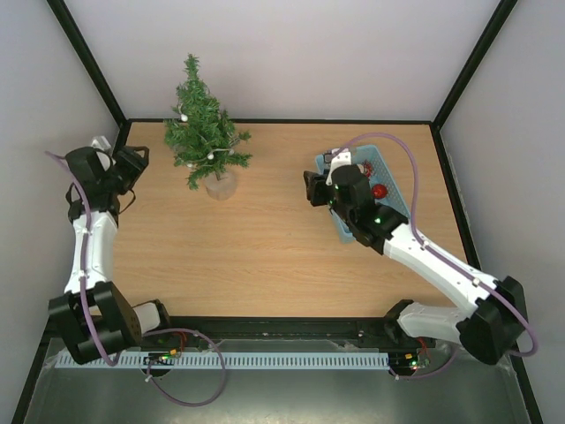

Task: Decorate the small christmas tree
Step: Wrap the decoration item around the Christmas tree.

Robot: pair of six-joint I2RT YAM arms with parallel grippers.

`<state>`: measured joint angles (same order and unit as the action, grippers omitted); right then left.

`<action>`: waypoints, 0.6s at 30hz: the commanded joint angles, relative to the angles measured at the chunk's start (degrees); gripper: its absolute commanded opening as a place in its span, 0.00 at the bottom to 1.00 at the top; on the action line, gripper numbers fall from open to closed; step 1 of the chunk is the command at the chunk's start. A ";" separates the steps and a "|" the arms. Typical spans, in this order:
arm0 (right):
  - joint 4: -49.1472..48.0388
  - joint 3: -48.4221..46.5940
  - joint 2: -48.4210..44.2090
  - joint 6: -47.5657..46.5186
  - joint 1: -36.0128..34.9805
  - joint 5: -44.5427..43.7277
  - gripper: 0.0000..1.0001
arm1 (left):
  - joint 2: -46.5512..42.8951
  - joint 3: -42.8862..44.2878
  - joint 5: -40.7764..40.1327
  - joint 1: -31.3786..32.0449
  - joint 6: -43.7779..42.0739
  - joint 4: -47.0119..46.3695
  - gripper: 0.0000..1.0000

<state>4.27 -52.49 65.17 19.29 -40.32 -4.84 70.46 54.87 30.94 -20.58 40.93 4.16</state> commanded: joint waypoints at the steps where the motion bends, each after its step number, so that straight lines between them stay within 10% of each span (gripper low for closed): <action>1: 7.99 -5.56 5.29 -1.47 3.39 -4.68 0.53 | -4.46 -5.20 -5.63 1.91 -2.56 2.02 0.61; 18: -1.65 -2.37 4.78 3.73 7.62 7.63 0.45 | 15.54 -15.92 3.60 3.85 16.25 -27.15 0.45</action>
<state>6.76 -56.66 71.85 21.06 -32.62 -0.80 80.20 39.33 31.88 -18.39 51.96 -11.64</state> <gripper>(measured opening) 0.453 0.467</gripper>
